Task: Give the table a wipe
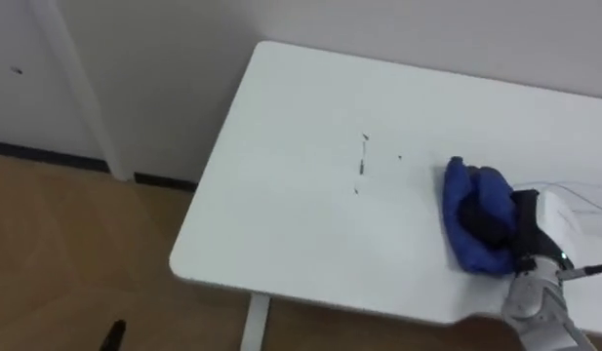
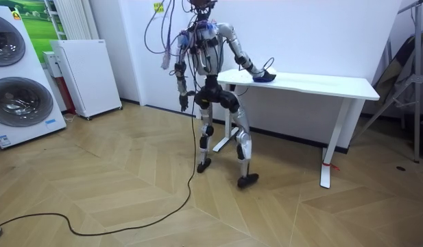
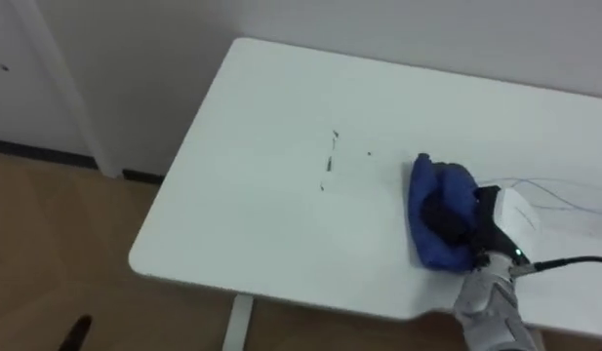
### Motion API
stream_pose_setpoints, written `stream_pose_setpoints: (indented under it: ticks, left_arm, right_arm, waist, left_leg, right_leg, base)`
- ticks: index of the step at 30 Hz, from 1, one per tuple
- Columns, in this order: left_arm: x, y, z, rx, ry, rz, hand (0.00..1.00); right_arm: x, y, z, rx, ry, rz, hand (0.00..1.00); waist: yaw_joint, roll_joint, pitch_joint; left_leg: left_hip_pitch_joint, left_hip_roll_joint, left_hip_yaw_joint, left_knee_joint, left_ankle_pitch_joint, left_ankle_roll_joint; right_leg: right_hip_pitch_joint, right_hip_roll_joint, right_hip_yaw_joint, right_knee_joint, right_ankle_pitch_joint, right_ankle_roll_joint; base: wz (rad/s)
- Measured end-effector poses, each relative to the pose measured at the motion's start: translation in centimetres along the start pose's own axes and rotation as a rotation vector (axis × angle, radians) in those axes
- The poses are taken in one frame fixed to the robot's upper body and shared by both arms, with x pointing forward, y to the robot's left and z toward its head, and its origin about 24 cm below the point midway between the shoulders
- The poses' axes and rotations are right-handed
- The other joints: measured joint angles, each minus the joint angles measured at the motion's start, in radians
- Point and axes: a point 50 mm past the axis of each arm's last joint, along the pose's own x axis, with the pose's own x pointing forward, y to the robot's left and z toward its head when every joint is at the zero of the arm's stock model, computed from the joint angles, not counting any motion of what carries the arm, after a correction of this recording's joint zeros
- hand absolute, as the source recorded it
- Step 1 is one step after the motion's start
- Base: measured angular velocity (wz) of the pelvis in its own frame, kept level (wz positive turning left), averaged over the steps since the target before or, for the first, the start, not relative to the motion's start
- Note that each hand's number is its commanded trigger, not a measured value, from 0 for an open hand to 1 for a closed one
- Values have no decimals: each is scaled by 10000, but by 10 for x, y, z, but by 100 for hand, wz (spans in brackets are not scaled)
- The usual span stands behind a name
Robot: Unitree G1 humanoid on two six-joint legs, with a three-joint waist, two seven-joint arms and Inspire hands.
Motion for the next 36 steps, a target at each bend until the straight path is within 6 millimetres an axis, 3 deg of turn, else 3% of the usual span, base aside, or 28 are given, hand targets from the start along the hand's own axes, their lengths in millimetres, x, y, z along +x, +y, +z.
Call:
stream_pose_setpoints:
  ticks: [1, 2, 3, 4, 5, 6, 7, 8, 9, 10, 11, 13, 14, 16, 17, 19, 21, 23, 25, 26, 27, 30, 31, 33, 36]
  left_arm:
    - [2, 0, 5, 32, -118, -18, 0]
    - [2, -1, 9, 28, -191, -35, 0]
    - [4, -3, 13, 57, -242, -83, 0]
    - [6, -4, 15, 9, -176, -153, 0]
    - [6, -5, 15, -91, -144, -174, 0]
    - [7, -7, 17, -282, -232, -197, 0]
    - [6, -14, 19, -719, -287, -358, 0]
    - [6, -16, 18, -897, -287, -441, 0]
    - [4, -19, 15, -997, -266, -546, 0]
    - [0, -21, 5, -994, -69, -638, 0]
    - [-2, -22, -1, -990, 88, -662, 0]
    - [-13, -19, -30, -1063, 711, -630, 0]
    - [-16, -19, -40, -1059, 960, -638, 0]
    - [-28, -14, -67, -945, 1699, -459, 0]
    - [-30, -12, -70, -893, 1785, -396, 0]
    - [-33, -9, -74, -709, 1858, -265, 0]
    - [-33, -10, -72, -733, 1776, -268, 0]
    - [-29, -14, -66, -806, 1634, -337, 0]
    - [-25, -23, -59, -985, 1520, -547, 0]
    - [-23, -26, -56, -974, 1458, -636, 0]
    - [-20, -30, -48, -935, 1283, -808, 0]
    - [-10, -37, -21, -1331, 616, -1018, 0]
    - [-5, -39, -5, -1465, 174, -1092, 0]
    - [-4, -42, 12, -1395, -482, -1231, 0]
    - [-6, -46, 11, -1481, -587, -1465, 0]
  right_arm:
    - [-1, 5, 7, 23, -123, 92, 100]
    - [-1, 6, 11, 27, -238, 105, 100]
    - [1, 8, 25, -4, -638, 120, 100]
    - [4, 8, 40, -286, -1208, 188, 100]
    - [5, 7, 47, -388, -1454, 204, 100]
    - [9, 4, 62, -550, -2010, 112, 100]
    - [15, -4, 75, -519, -2414, -155, 100]
    - [18, -8, 80, -576, -2590, -278, 100]
    - [19, -14, 81, -889, -2832, -485, 100]
    - [19, -22, 73, -1208, -2886, -628, 100]
    - [17, -25, 65, -1362, -2786, -682, 100]
    - [8, -34, 26, -1493, -2000, -873, 100]
    - [6, -37, 19, -1447, -1792, -981, 100]
    - [-11, -43, -24, -1270, -544, -1171, 100]
    - [-14, -45, -31, -1132, -314, -1242, 100]
    - [-19, -51, -45, -899, 231, -1425, 100]
    - [-15, -51, -37, -1006, -90, -1419, 100]
    - [-11, -49, -26, -1271, -451, -1356, 100]
    - [1, -46, 6, -1884, -1301, -1327, 100]
    - [2, -43, 16, -2037, -1619, -1264, 100]
    - [4, -35, 39, -2275, -2433, -1010, 100]
    - [0, -10, 98, -2381, -4289, -188, 100]
    - [-5, 0, 118, -2454, -5040, 116, 100]
    - [-11, 10, 132, -2540, -5792, 476, 100]
    - [-11, 12, 122, -2532, -5585, 612, 100]
  waist:
    - [14, -158, -21]
    - [43, -243, 14]
    - [123, -403, 37]
    - [194, -502, 56]
    - [227, -538, 78]
    - [331, -676, 100]
    - [461, -560, 151]
    - [425, -455, 199]
    - [361, -436, 202]
    - [147, -411, 197]
    - [31, -382, 178]
    - [-504, -341, 137]
    - [-638, -303, 131]
    - [-1030, -278, 98]
    - [-1109, -280, 102]
    - [-1038, -135, 137]
    - [-847, 96, 160]
    - [-492, 178, 155]
    - [-128, 273, 125]
    - [-43, 295, 121]
    - [9, 306, 135]
    - [135, 198, 152]
    - [301, 75, 211]
    - [386, -19, 250]
    - [150, -34, 255]
  left_leg:
    - [-84, 56, -291, -2, 61, -134]
    - [-118, 113, -319, -3, 77, -229]
    - [-206, 254, -365, -5, 135, -471]
    - [-280, 471, -448, -11, 193, -773]
    - [-304, 584, -486, -30, 230, -928]
    - [-362, 779, -517, -119, 320, -1296]
    - [-419, 1145, -582, -251, 467, -1710]
    - [-439, 1322, -717, -424, 603, -1896]
    - [-453, 1516, -804, -840, 976, -2185]
    - [-468, 1603, -801, -1238, 1392, -2282]
    - [-467, 1613, -791, -1394, 1613, -2257]
    - [-359, 1586, -254, -1710, 2427, -1872]
    - [-292, 1532, -99, -1708, 2494, -1795]
    - [-41, 1037, 315, -1421, 2419, -1673]
    - [3, 866, 302, -1315, 2346, -1592]
    - [321, 379, 301, -1083, 1811, -1295]
    - [503, 248, 313, -1093, 1468, -1192]
    - [764, 151, 402, -1374, 1392, -1170]
    - [999, 72, 574, -1881, 1377, -1145]
    - [1011, 52, 574, -2031, 1378, -1146]
    - [1043, 5, 551, -2243, 1386, -1158]
    - [969, -54, 547, -2634, 1452, -1258]
    - [957, -101, 472, -2709, 1500, -1251]
    - [877, -229, -37, -2718, 1516, -1241]
    - [851, -522, -591, -2715, 1591, -1100]
  right_leg:
    - [180, 28, -43, -681, 386, 2]
    - [208, 53, -43, -910, 603, 6]
    - [161, 146, -46, -1200, 958, 31]
    - [144, 383, -45, -1321, 1154, 20]
    - [125, 509, -72, -1313, 1248, 20]
    - [2, 716, -247, -1057, 1017, 406]
    - [-292, 1075, -368, -533, 590, 430]
    - [-445, 1232, -528, -232, 405, 245]
    - [-788, 1345, -724, 289, -66, 3]
    - [-933, 1334, -971, 729, -504, -163]
    - [-911, 1319, -1118, 848, -677, -218]
    - [-597, 1312, -1337, 913, -1136, -371]
    - [-421, 1317, -1463, 846, -1186, -386]
    - [232, 1352, -1666, 494, -1366, -428]
    - [378, 1377, -1672, 385, -1380, -445]
    - [727, 1619, -1520, -14, -1286, -549]
    - [675, 1835, -1225, -45, -1230, -643]
    - [536, 2020, -753, -195, -1077, -723]
    - [238, 2210, -164, -360, -754, -818]
    - [120, 2242, -48, -373, -688, -827]
    - [-54, 2288, 92, -367, -598, -825]
    - [-335, 2326, 204, -353, -466, -806]
    - [-374, 2304, 210, -366, -434, -801]
    - [-225, 2287, 178, -467, -431, -773]
    - [313, 2175, 130, -960, -435, -581]
  base:
    - [6]
    - [5]
    - [0]
    - [0]
    - [0]
    - [-14]
    - [-10]
    - [5]
    - [49]
    - [63]
    - [81]
    - [83]
    - [71]
    - [63]
    - [50]
    - [3]
    - [-44]
    - [-75]
    - [-93]
    - [-58]
    - [-34]
    - [-10]
    - [6]
    - [47]
    - [73]
